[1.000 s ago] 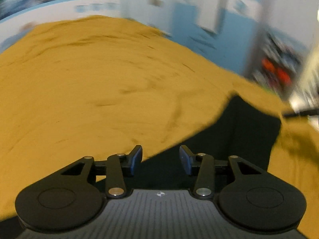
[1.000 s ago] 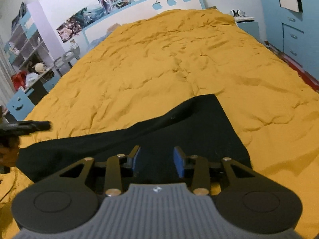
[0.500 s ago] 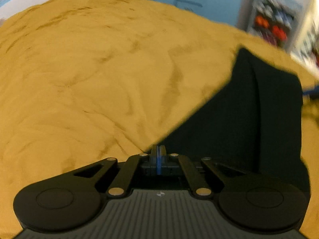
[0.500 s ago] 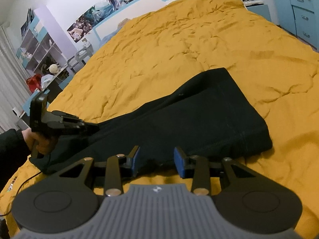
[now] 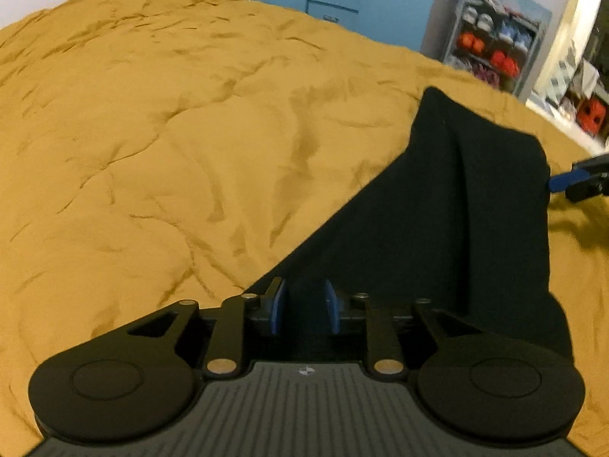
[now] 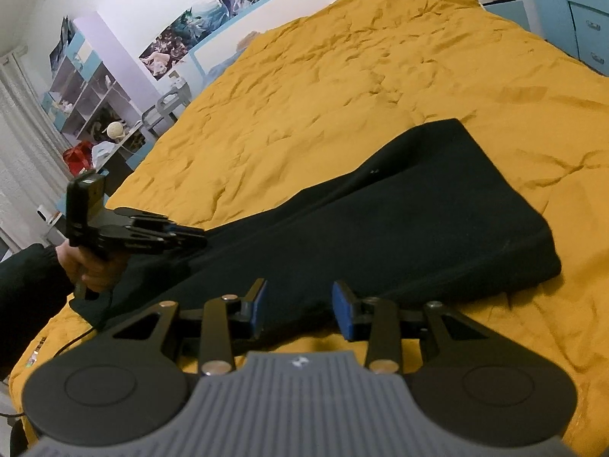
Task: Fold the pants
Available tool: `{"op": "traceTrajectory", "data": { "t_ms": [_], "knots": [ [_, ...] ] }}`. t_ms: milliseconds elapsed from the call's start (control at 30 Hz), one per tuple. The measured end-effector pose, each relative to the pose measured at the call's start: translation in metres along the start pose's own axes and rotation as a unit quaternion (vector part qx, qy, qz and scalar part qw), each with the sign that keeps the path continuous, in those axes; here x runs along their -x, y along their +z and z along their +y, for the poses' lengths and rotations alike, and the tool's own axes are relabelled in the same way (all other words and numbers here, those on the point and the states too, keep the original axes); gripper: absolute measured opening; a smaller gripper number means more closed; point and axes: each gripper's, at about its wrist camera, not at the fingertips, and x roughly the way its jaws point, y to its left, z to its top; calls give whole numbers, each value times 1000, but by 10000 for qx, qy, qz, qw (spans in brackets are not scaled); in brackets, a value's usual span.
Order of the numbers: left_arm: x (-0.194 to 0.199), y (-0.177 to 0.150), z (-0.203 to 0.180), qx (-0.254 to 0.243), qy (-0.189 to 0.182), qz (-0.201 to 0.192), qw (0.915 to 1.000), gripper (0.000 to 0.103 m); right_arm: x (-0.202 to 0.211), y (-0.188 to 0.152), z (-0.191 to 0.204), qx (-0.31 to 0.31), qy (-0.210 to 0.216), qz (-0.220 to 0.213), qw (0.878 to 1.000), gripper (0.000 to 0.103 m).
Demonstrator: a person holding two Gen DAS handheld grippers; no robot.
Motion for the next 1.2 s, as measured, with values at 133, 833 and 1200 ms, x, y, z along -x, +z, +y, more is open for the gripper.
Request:
{"op": "traceTrajectory", "data": {
  "t_ms": [133,833,1200],
  "knots": [
    [-6,0,-9,-316,217,30,9993,41,-1,-1,0,-15,47,52,10000,34],
    [-16,7,0,-25,1094,-126,9939,0,-16,-8,6,-184,194,94,9996,35],
    [14,12,-4,662,2504,-413,9650,1,-74,-36,63,1699,-1095,1223,9717,33]
  ]
}}
